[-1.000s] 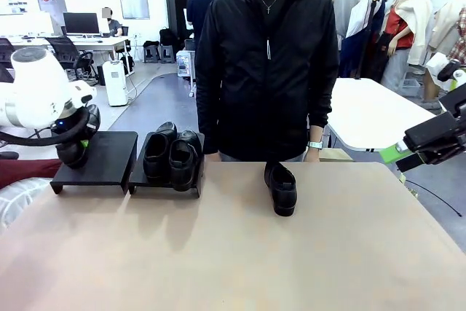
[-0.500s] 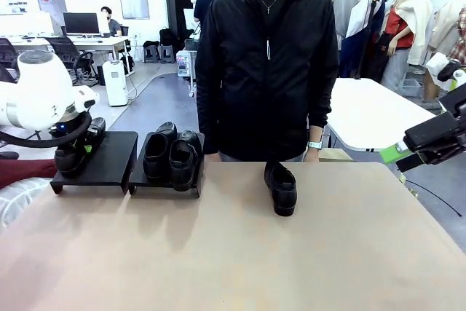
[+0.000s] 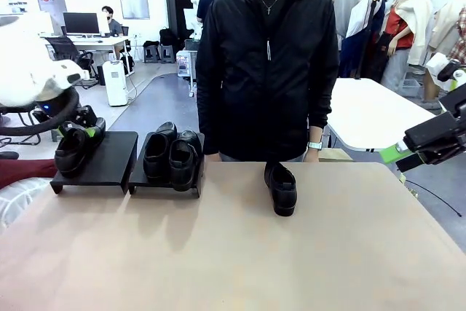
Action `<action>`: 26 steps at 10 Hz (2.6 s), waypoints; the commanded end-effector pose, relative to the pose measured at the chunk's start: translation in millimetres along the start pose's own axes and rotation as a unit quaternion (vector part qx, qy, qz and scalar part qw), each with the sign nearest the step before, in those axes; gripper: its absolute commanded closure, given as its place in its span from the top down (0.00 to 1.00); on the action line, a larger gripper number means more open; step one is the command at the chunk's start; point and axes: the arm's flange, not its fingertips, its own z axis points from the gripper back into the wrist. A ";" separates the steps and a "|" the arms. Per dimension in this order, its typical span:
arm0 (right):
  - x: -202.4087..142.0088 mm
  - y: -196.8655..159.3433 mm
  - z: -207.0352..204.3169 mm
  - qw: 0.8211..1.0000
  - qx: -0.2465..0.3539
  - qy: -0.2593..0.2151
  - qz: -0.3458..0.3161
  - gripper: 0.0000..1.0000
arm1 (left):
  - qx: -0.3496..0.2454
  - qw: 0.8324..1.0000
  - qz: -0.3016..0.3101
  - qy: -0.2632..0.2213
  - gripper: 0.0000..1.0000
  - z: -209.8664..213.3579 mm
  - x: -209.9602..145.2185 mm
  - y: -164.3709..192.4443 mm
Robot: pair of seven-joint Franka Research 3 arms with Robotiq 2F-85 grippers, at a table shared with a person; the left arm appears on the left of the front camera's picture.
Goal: Organize the shoes by placing them on the stand.
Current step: Place the Shoe from the middle of the table onto the Shoes Stand, then pick up one Shoe and place it in the middle of the table.
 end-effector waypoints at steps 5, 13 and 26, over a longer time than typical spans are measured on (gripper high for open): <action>0.7 -1.8 2.0 1.000 0.007 -0.003 0.013 1.00 | -0.299 0.913 -0.225 0.165 1.00 93.8 -136.5 30.8; 0.7 -1.8 2.0 1.000 0.007 -0.003 0.013 1.00 | -0.308 0.912 -0.223 0.153 1.00 100.7 -146.2 29.0; -0.1 0.0 0.2 1.000 0.000 0.000 0.000 1.00 | -0.296 0.947 -0.079 0.096 1.00 67.3 -119.7 36.9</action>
